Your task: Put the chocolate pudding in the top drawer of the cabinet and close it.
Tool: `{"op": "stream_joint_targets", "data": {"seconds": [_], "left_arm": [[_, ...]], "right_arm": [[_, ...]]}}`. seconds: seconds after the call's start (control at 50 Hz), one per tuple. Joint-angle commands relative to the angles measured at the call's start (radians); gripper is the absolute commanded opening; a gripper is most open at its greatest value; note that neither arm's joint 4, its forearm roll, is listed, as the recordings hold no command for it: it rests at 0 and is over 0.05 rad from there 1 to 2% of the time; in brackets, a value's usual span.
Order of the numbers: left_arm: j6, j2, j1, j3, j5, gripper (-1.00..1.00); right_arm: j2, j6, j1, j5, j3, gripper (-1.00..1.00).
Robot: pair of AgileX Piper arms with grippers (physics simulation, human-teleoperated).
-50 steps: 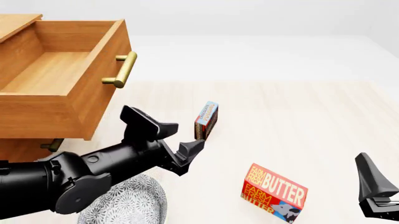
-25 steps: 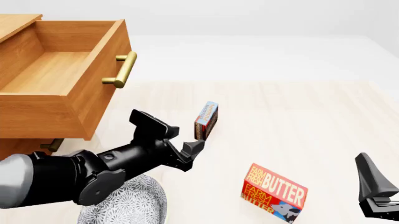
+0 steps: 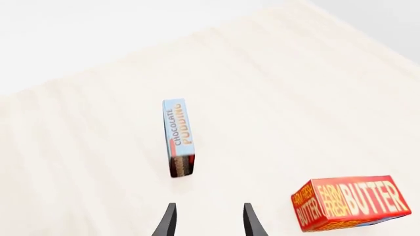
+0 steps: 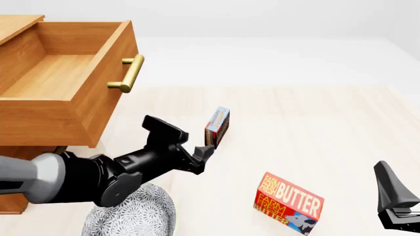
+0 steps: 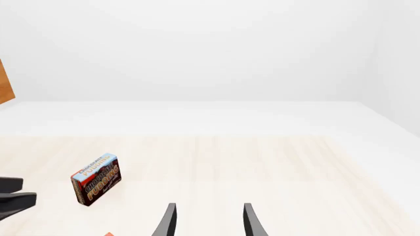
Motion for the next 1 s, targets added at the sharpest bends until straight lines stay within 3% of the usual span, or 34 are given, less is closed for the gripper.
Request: {"op": "stream_joint_targets", "data": {"seconds": [0.02, 1.0], "left_arm": [[-0.001, 0.050, -0.002, -0.043, 0.000, 1.00], [-0.046, 0.218, 0.068, -0.201, 0.026, 1.00]], "right_arm": [[0.000, 0.000, 0.000, 0.000, 0.000, 1.00], [0.000, 0.000, 0.000, 0.000, 0.000, 1.00]]}}
